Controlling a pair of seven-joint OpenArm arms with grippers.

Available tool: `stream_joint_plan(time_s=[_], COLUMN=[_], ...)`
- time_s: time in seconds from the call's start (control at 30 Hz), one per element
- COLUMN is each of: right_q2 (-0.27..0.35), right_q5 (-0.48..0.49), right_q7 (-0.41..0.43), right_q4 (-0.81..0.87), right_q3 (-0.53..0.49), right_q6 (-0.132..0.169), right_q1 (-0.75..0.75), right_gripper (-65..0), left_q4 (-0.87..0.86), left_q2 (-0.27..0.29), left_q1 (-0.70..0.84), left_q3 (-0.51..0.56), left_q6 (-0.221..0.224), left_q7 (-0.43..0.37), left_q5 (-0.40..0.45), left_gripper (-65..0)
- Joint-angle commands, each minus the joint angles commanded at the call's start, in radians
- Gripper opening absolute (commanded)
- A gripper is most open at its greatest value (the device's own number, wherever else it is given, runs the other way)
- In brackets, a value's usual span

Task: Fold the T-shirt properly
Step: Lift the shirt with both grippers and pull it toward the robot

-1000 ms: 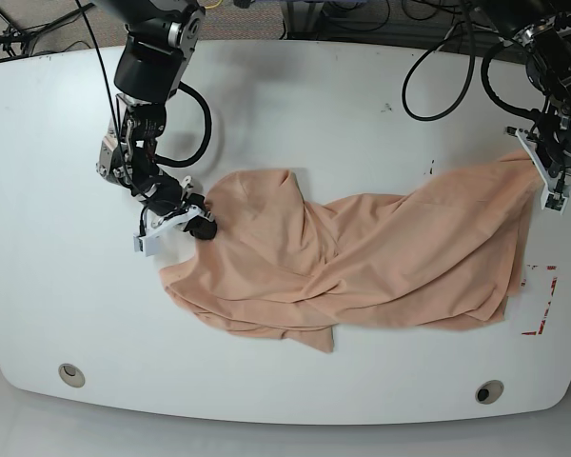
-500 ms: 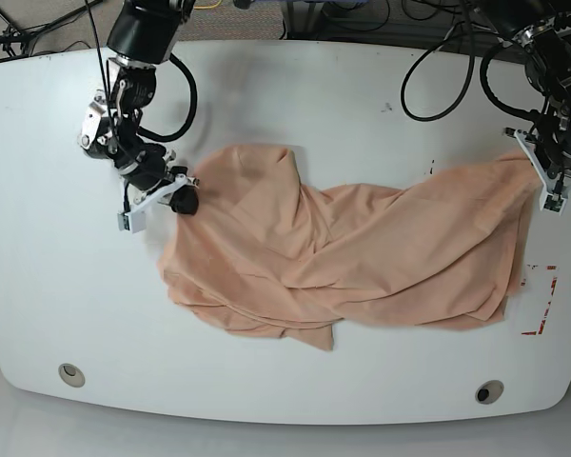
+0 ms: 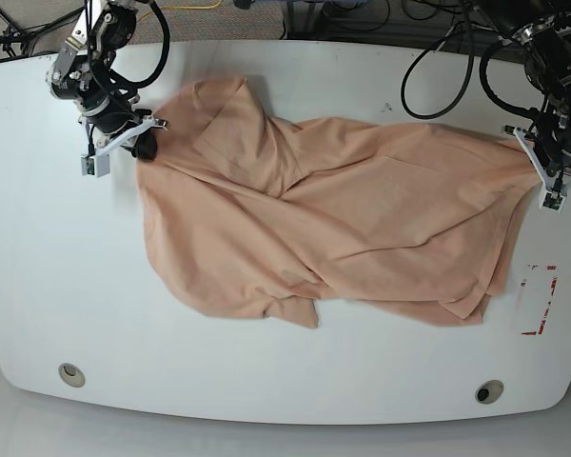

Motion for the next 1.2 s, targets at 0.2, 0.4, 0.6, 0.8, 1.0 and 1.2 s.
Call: stream_joint_plan(time_s=[0.2,0.4,0.6,0.8,1.0,1.2], right_q2=[0.058,0.126,0.206,0.305,0.399,0.486], right_q5=[0.0,0.0,0.0,0.0,0.0,0.0], right_q7=[0.0,-0.014,-0.021,-0.023,-0.023,-0.025], right_q4=[0.072,0.077,0.061,-0.006,-0.11,-0.212], right_q3=[0.0,0.0,0.0,-0.006,-0.074,-0.169], right_q6=[-0.002,-0.002,0.0,0.0,0.043,0.048], right_q1=[0.029,0.121,0.221,0.377,0.559,0.772], right_gripper=[-65.0,-65.0,-65.0,-65.0,-65.0,-65.0], left_q4=[0.002,-0.002,-0.002,-0.003,-0.005,-0.012], left_q2=[0.097,0.164,0.184,0.19,0.19,0.19], left_q1=[-0.071,-0.227,-0.373,-0.528,-0.66,-0.798], left_q3=[0.074,0.121,0.157,0.161,0.161,0.161], left_q6=[0.0,0.0,0.012,0.053,0.097,0.136], left_q7=[-0.169,-0.187,-0.155,-0.153,-0.153,-0.153], left_q5=[-0.012,-0.011,-0.014,-0.015,-0.014,-0.009], left_gripper=[-65.0,-65.0,-65.0,-65.0,-65.0,-65.0])
